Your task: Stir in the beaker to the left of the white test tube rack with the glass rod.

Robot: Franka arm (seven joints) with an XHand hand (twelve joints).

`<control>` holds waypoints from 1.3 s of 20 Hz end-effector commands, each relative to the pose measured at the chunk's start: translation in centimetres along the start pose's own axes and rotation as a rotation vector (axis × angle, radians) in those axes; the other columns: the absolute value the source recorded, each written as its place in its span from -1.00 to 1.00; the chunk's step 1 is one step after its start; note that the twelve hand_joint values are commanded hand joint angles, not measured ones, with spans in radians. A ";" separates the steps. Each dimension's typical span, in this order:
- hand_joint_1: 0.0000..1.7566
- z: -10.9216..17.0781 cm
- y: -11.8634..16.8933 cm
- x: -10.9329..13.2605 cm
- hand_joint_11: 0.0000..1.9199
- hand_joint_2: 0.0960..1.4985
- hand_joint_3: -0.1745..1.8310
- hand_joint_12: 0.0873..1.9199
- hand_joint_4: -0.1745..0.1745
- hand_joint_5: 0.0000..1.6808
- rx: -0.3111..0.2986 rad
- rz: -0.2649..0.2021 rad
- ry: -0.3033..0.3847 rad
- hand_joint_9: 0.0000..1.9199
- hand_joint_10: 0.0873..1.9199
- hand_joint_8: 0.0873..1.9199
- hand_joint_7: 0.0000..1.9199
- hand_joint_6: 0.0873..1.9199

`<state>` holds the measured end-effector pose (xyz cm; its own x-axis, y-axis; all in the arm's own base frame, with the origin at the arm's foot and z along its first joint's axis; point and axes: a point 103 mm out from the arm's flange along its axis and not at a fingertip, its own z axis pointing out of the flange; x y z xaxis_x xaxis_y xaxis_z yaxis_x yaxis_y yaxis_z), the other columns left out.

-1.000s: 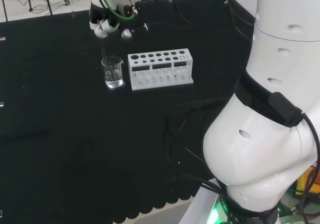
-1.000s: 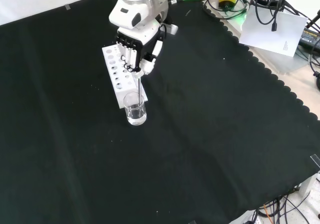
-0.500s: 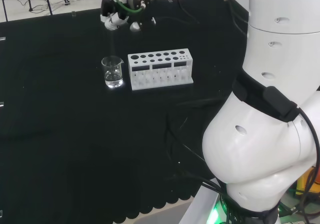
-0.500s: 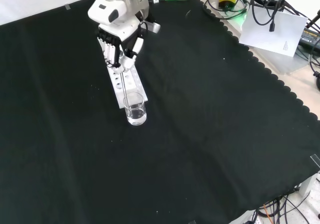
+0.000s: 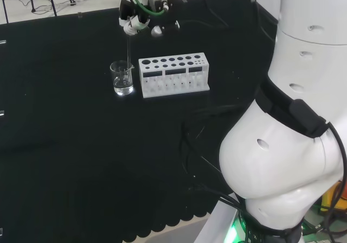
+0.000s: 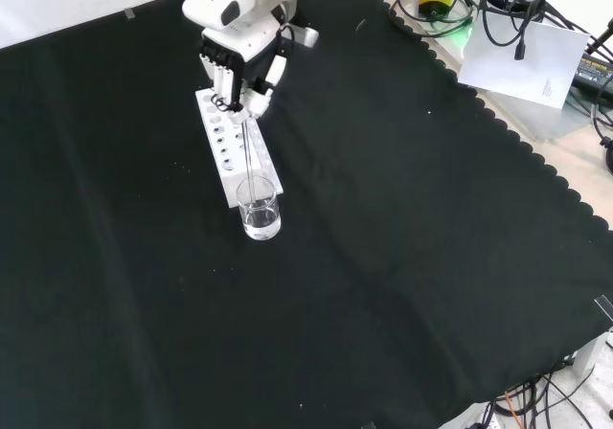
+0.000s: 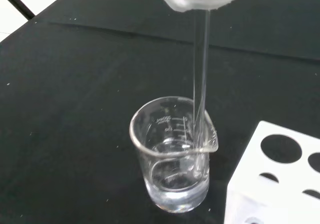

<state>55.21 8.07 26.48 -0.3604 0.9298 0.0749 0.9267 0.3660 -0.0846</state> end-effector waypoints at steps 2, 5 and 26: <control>0.49 0.4 0.3 3.2 0.70 0.35 -0.86 -0.54 -1.00 0.36 0.010 -0.045 -0.022 0.60 -0.11 -0.15 0.29 -0.59; 0.49 0.3 1.0 3.6 0.70 0.35 -0.86 -0.54 -1.00 0.36 0.004 -0.055 -0.015 0.60 -0.11 -0.14 0.29 -0.59; 0.49 -0.8 1.3 4.0 0.70 0.35 -0.86 -0.54 -1.00 0.37 -0.007 -0.044 -0.055 0.60 -0.11 -0.15 0.29 -0.59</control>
<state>55.96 10.75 27.09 -0.3887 0.9207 0.0347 0.9171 0.3902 -0.0812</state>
